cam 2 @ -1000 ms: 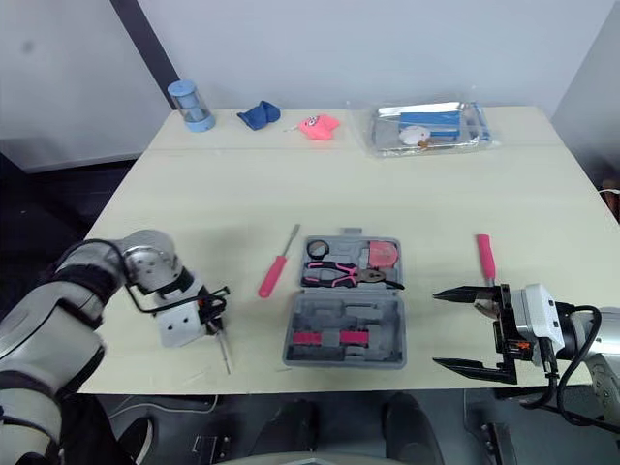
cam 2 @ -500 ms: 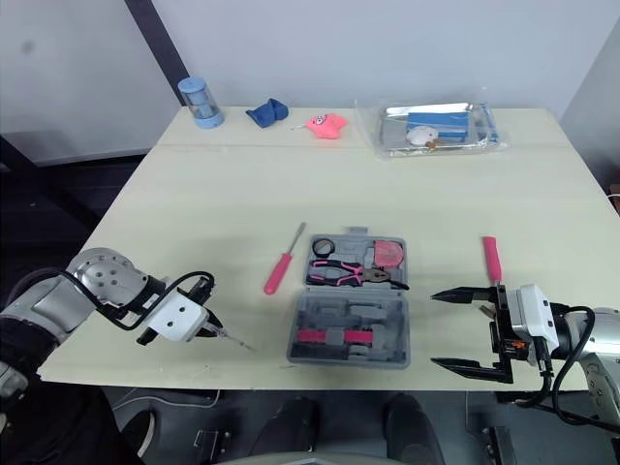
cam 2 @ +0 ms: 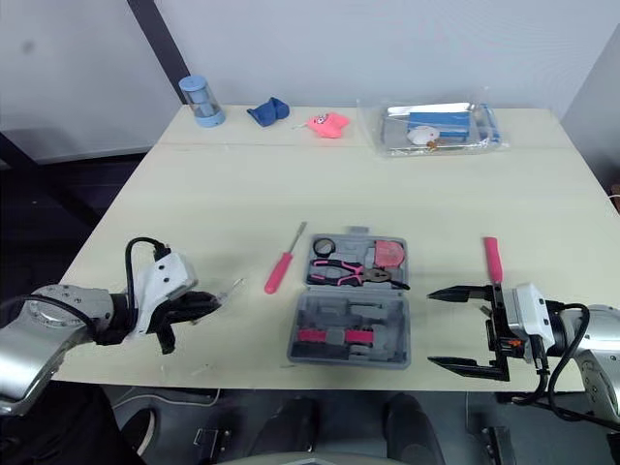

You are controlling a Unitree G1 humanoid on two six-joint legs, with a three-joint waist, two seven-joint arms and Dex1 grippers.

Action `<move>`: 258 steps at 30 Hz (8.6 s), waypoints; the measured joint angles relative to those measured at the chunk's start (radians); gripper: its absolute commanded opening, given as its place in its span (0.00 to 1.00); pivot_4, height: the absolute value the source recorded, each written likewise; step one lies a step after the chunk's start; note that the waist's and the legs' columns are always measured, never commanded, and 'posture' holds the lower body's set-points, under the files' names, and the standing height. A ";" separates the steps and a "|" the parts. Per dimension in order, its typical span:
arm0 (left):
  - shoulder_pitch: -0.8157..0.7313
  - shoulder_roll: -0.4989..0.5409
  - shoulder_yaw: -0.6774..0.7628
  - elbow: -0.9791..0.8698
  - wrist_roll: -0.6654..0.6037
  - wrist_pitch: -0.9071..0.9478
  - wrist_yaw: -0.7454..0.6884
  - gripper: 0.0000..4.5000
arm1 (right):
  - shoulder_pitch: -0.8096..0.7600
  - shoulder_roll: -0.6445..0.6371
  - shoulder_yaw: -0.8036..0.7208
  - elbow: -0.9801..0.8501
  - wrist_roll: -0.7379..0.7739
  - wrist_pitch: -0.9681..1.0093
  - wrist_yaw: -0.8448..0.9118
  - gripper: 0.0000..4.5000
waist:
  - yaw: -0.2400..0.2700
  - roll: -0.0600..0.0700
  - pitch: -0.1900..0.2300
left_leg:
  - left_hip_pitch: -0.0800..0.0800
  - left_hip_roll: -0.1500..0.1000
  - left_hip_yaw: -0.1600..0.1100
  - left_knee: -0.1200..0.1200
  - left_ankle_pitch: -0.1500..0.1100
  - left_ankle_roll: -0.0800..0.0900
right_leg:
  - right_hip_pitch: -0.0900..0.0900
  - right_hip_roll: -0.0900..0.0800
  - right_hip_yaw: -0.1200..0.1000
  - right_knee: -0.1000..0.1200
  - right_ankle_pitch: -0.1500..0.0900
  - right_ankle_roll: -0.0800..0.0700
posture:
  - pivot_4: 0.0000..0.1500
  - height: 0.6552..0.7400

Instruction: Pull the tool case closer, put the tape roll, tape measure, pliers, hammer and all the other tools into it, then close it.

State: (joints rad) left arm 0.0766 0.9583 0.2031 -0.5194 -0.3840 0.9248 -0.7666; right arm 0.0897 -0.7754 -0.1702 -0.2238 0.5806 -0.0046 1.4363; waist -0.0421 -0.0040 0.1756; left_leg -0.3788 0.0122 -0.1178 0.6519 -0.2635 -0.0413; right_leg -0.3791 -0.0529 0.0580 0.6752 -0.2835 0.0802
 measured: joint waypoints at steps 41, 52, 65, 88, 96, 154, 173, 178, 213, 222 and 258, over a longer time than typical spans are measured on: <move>-0.077 -0.488 0.033 -0.110 0.002 0.595 0.553 0.99 | -0.032 0.029 0.009 0.033 -0.001 0.002 -0.008 1.00 | -0.001 -0.001 -0.002 | 0.001 -0.002 0.000 0.000 0.000 -0.001 | 0.001 -0.002 0.002 -0.001 0.000 0.000 | 1.00 1.00; 0.100 -0.553 -0.039 -0.021 0.107 -0.003 0.521 0.99 | -0.040 0.027 0.009 0.033 -0.003 0.001 -0.008 1.00 | 0.015 -0.001 -0.002 | -0.001 -0.002 0.001 0.000 0.000 -0.001 | 0.001 -0.003 0.001 -0.004 0.000 0.000 | 1.00 1.00; 0.217 -0.634 -0.066 0.150 0.156 -0.421 0.470 0.99 | -0.042 0.026 0.009 0.034 -0.009 0.001 -0.008 1.00 | 0.012 -0.001 -0.002 | 0.000 -0.002 0.001 -0.001 0.000 -0.001 | 0.001 -0.003 0.001 -0.005 0.001 0.000 | 1.00 1.00; 0.251 -0.642 -0.046 0.202 0.161 -0.530 0.454 0.02 | -0.052 0.020 0.009 0.044 -0.020 -0.006 -0.008 1.00 | 0.010 -0.001 -0.002 | 0.000 -0.002 0.001 -0.001 0.000 -0.001 | 0.001 -0.003 0.001 -0.005 0.001 0.000 | 1.00 1.00; 0.266 -0.530 -0.043 0.221 0.164 -0.576 0.338 0.02 | -0.053 0.025 0.009 0.045 -0.021 -0.006 -0.004 1.00 | 0.008 -0.001 -0.002 | 0.000 -0.002 0.001 -0.001 0.000 -0.001 | 0.001 -0.002 0.001 -0.005 0.000 0.000 | 1.00 1.00; -0.773 -0.372 -0.764 0.613 0.441 -0.468 -0.524 0.02 | 0.102 0.037 -0.051 -0.017 -0.045 -0.077 -0.199 1.00 | 0.002 -0.003 0.001 | -0.002 -0.002 -0.001 -0.001 0.000 0.000 | 0.001 -0.001 -0.001 -0.005 0.000 0.000 | 1.00 1.00; -0.789 -0.464 -0.787 0.653 0.498 -0.472 -0.516 0.02 | 0.124 0.037 -0.051 -0.036 -0.047 -0.088 -0.202 1.00 | 0.006 -0.003 0.001 | -0.002 -0.002 -0.001 0.000 0.000 -0.001 | 0.002 -0.001 -0.001 -0.005 0.000 0.000 | 1.00 1.00; -0.793 -0.471 -0.787 0.663 0.504 -0.475 -0.519 0.13 | 0.128 0.037 -0.051 -0.036 -0.049 -0.089 -0.202 1.00 | 0.009 -0.003 0.001 | -0.002 -0.002 -0.001 0.000 0.000 0.000 | 0.002 -0.001 -0.001 -0.005 0.000 0.000 | 1.00 1.00; -0.724 -0.470 -0.512 0.805 0.288 -0.858 -0.498 0.75 | 0.125 0.056 -0.042 -0.035 -0.068 -0.110 -0.216 1.00 | 0.007 -0.003 0.001 | -0.001 -0.002 -0.001 0.001 0.000 0.000 | 0.001 -0.001 -0.001 -0.003 0.000 0.000 | 1.00 1.00; -0.710 -0.502 -0.485 1.002 0.234 -0.973 -0.598 0.19 | 0.122 0.062 -0.040 -0.035 -0.072 -0.111 -0.224 1.00 | 0.002 -0.003 0.001 | -0.001 -0.002 -0.001 0.001 0.000 0.000 | 0.001 -0.001 -0.001 -0.003 0.000 0.000 | 1.00 1.00; -0.739 -0.636 -0.523 1.243 0.337 -1.156 -0.602 0.00 | 0.124 0.062 -0.041 -0.034 -0.074 -0.111 -0.226 1.00 | 0.002 -0.003 0.001 | -0.001 -0.002 -0.001 0.001 0.000 0.000 | 0.002 -0.001 -0.001 -0.003 0.000 0.000 | 1.00 1.00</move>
State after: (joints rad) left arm -0.6626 0.3226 -0.3198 0.7235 -0.0471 -0.2317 -1.3688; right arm 0.2137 -0.7138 -0.2109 -0.2583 0.5071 -0.1159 1.2106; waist -0.0403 -0.0070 0.1763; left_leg -0.3796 0.0101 -0.1193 0.6532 -0.2634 -0.0417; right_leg -0.3774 -0.0540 0.0568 0.6727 -0.2830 0.0806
